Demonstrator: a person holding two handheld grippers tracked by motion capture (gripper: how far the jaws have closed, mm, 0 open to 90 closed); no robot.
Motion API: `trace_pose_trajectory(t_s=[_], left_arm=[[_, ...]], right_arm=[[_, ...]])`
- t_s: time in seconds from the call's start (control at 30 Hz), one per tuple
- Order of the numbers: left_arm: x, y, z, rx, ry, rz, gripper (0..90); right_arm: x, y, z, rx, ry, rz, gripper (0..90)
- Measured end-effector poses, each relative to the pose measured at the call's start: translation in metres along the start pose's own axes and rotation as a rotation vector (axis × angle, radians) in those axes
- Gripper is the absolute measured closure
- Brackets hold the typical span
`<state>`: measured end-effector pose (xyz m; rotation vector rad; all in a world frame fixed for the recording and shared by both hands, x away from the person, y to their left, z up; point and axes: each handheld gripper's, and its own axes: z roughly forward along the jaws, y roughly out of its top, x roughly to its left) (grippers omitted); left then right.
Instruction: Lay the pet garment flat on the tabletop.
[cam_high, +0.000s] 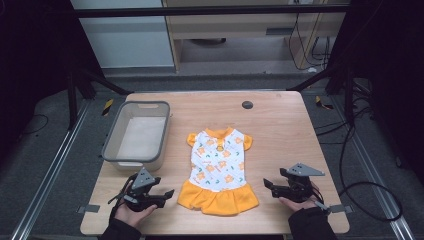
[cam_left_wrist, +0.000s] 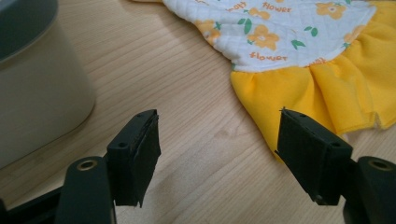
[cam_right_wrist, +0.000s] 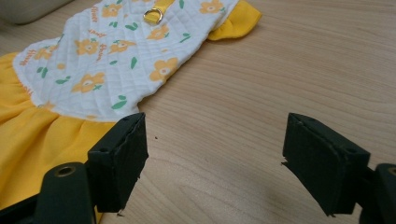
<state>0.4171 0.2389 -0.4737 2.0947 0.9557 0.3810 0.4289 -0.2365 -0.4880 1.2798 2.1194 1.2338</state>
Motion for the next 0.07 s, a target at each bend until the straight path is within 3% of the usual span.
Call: trace_pose_trajectory(t_s=[0.07], left_arm=[[0.0007, -0.0002, -0.0006, -0.007, 0.003, -0.003, 27.7]], right_arm=[[-0.0004, -0.0003, 0.0005, -0.001, -0.007, -0.003, 19.9]])
